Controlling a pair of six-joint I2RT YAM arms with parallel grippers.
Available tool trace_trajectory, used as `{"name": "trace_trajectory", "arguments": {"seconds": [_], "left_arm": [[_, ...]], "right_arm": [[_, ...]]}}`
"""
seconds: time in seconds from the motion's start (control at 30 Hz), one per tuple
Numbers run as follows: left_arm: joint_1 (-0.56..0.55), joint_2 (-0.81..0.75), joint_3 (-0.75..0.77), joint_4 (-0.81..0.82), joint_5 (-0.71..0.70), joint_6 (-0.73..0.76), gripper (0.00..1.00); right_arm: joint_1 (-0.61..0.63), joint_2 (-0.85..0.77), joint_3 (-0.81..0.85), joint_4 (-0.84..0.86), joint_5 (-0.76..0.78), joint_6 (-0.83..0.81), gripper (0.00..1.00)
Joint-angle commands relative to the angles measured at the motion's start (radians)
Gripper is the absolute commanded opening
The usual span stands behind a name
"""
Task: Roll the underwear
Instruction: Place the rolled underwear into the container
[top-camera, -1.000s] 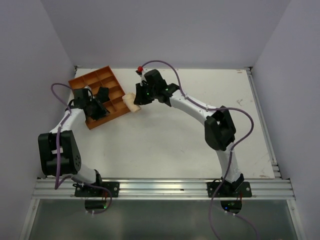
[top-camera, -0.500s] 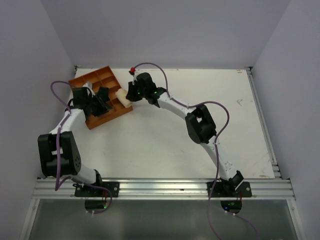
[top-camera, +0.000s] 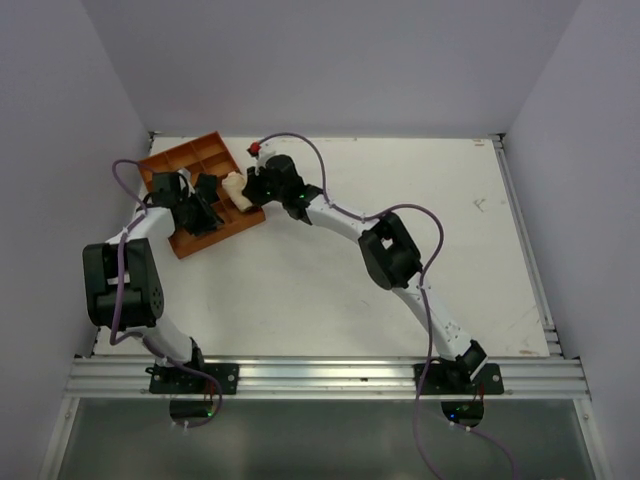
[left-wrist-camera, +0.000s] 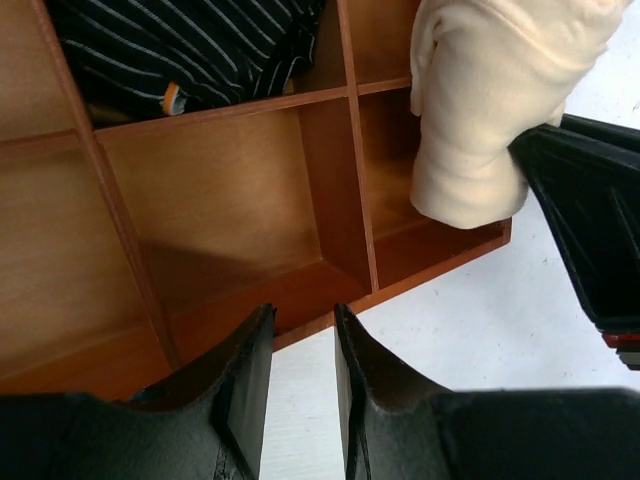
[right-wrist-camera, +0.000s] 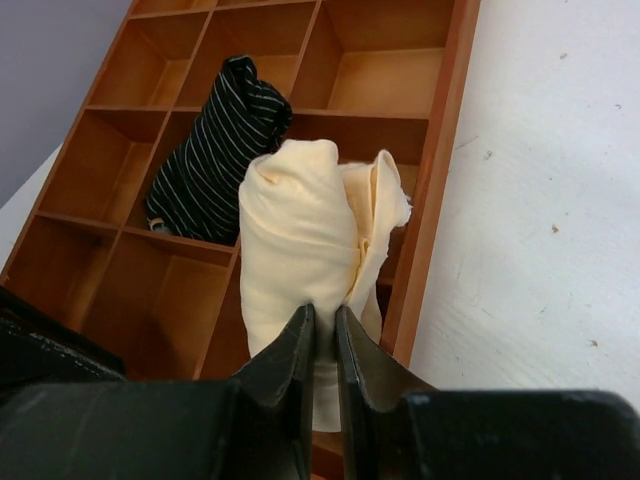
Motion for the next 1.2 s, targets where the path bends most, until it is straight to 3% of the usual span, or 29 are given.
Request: {"name": "trace_trajectory", "arguments": {"seconds": [0.0, 0.13, 0.53, 0.73, 0.87, 0.93, 1.17], "left_arm": [[0.004, 0.021, 0.048, 0.040, 0.034, 0.032, 0.34], [0.004, 0.030, 0.055, 0.057, 0.037, 0.033, 0.34], [0.004, 0.052, 0.073, 0.073, 0.049, 0.033, 0.34], [0.004, 0.025, 0.081, 0.084, 0.075, 0.030, 0.34], [0.004, 0.036, 0.121, 0.041, 0.073, 0.056, 0.34], [0.002, 0.036, 0.128, 0.040, 0.080, 0.059, 0.34], [0.002, 0.036, 0.151, 0.029, 0.080, 0.081, 0.34]], "right_arm": [[0.028, 0.025, -0.025, 0.089, -0.015, -0.041, 0.00], [0.038, -0.007, -0.166, 0.161, -0.017, -0.043, 0.00], [0.034, -0.059, -0.211, 0.119, -0.055, -0.012, 0.00], [0.015, -0.082, -0.173, 0.076, -0.052, 0.006, 0.21], [-0.008, -0.095, -0.148, 0.053, -0.052, 0.026, 0.25], [-0.021, -0.099, -0.147, 0.059, -0.056, 0.042, 0.32], [-0.037, -0.104, -0.130, 0.056, -0.092, 0.057, 0.33]]}}
